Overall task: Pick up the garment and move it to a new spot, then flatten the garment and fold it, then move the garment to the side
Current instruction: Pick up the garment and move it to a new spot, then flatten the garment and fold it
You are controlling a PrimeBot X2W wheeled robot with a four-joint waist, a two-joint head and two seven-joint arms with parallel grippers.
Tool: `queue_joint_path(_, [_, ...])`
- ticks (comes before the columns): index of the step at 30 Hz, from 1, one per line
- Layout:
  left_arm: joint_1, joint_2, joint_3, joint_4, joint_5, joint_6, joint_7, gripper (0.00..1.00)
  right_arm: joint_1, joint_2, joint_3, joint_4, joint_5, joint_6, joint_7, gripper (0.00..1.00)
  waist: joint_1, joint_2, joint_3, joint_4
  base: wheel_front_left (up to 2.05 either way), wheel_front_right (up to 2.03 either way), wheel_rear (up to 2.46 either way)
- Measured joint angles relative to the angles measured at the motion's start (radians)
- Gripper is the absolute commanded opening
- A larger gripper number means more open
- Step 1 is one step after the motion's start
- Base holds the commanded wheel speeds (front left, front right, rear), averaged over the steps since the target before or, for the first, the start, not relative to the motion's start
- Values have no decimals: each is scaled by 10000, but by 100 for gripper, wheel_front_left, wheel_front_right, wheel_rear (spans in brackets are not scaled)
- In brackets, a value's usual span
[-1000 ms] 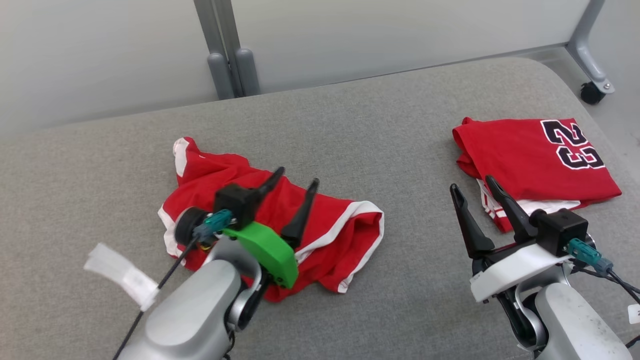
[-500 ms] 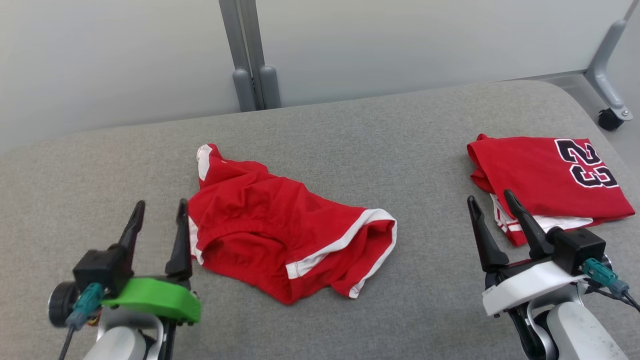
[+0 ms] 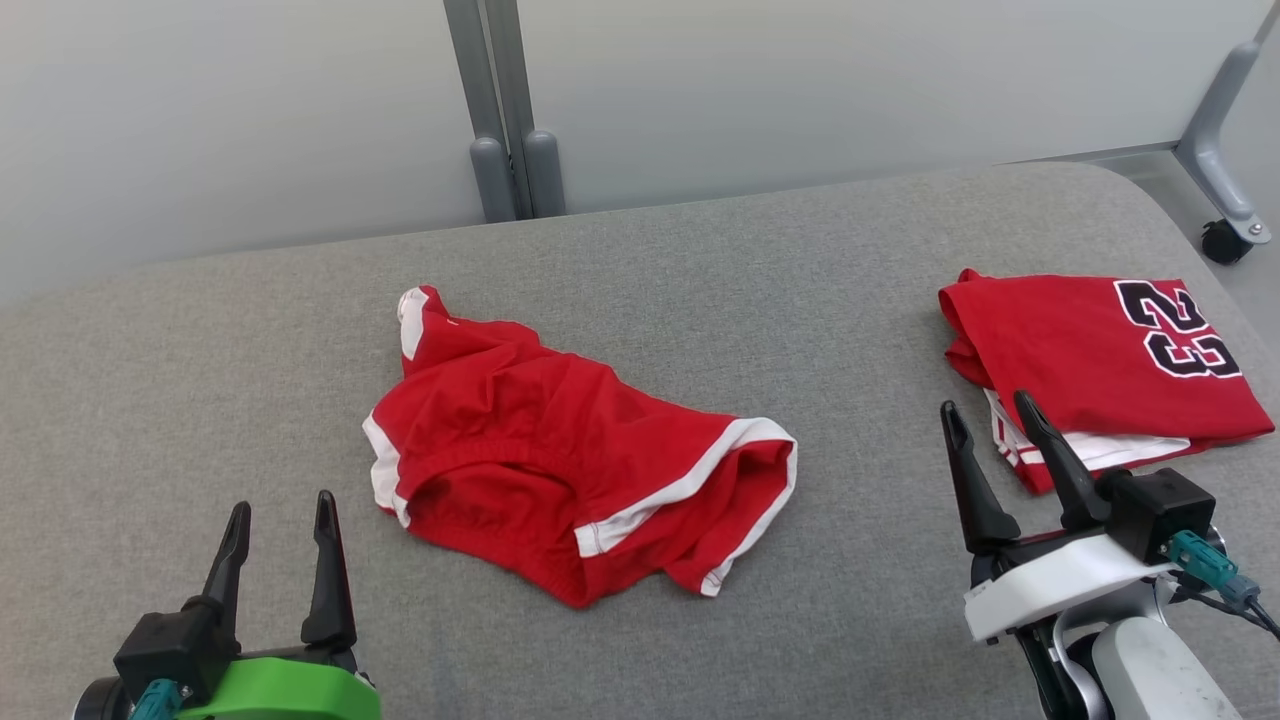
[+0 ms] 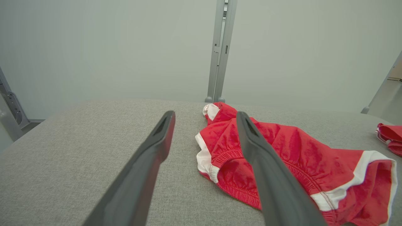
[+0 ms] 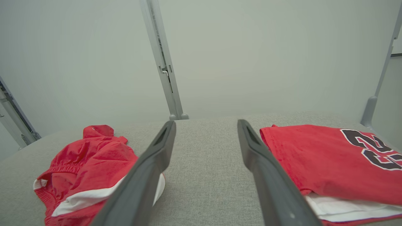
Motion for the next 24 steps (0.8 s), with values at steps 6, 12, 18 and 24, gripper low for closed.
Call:
queue_joint_path(6, [0,-303,267,153,242,-293,0,100,-32,-12,73,59,-4,0,0,100,0,0,-22,-25,0,0,0])
queue_joint_path(12, [0,-545,416,353,539,-560,0,100,-58,-19,142,125,-4,0,0,100,0,0,-37,-33,0,0,0])
queue_joint_path(18, [-11,-715,625,456,702,-780,0,100,-175,-59,215,171,12,0,0,100,0,0,-57,-47,0,0,0])
queue_joint_path(24, [-11,-872,784,525,853,-932,0,100,-194,-63,307,221,31,0,0,100,0,0,-67,-104,0,0,0])
